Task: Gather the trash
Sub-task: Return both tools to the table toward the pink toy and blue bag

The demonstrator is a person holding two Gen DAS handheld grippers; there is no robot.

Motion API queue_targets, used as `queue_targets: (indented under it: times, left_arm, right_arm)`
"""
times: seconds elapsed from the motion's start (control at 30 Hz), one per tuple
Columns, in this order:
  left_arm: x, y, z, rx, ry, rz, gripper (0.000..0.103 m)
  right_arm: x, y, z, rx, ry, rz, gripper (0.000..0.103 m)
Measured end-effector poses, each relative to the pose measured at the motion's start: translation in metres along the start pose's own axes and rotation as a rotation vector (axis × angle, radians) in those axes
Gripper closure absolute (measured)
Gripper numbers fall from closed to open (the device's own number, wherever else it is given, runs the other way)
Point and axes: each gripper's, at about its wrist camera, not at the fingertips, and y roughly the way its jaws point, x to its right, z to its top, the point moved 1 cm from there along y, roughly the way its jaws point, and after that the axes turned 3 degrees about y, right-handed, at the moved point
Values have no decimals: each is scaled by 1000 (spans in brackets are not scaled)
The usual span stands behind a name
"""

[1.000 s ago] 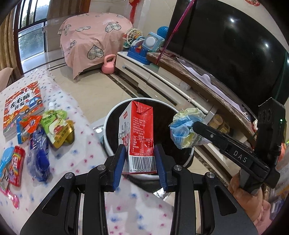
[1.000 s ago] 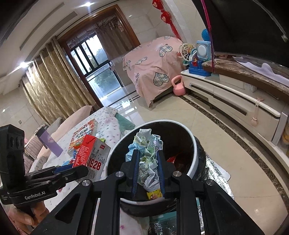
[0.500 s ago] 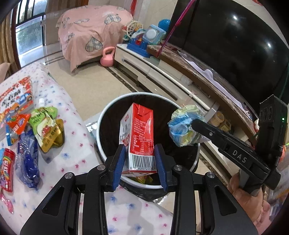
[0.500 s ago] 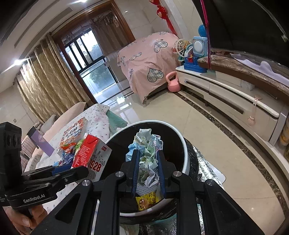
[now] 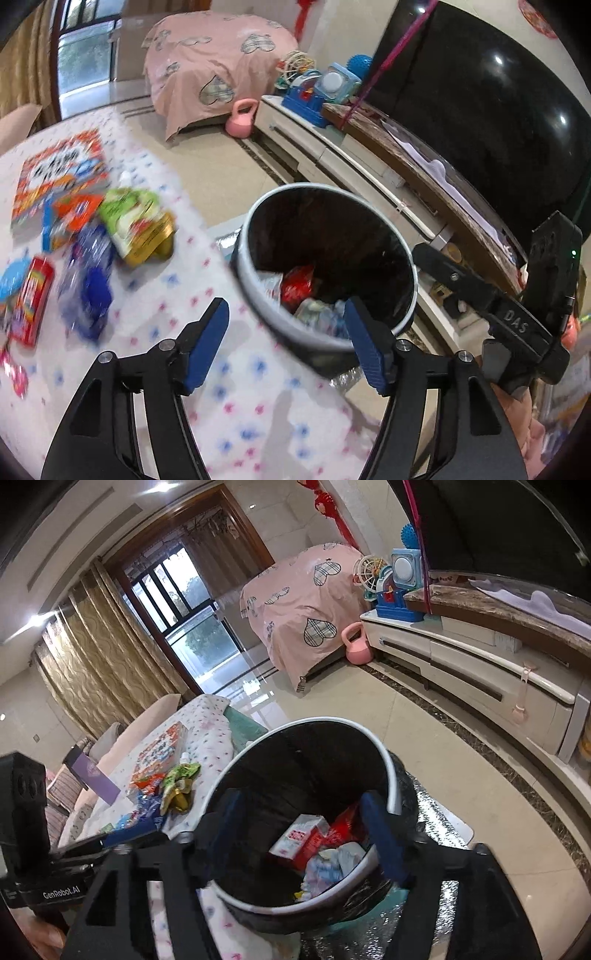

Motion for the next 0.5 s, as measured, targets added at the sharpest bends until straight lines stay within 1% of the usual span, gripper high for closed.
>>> queue_targets:
  times: [0.03, 0.1, 0.3, 0.5]
  left_arm:
    - [-5, -3, -6, -2, -13, 1, 35]
    - [-14, -10, -16, -1, -32, 15, 33]
    - [-48, -28, -44, -4, -117, 45, 33]
    - [-82, -45, -69, -7, -193, 69, 33]
  right_arm:
    - [-3, -2, -3, 5, 1, 7, 19]
    - [-9, -4, -7, 6, -1, 21, 19]
    - [-36, -7, -26, -12, -13, 62, 19]
    - [-63, -2, -50, -53, -24, 107, 19]
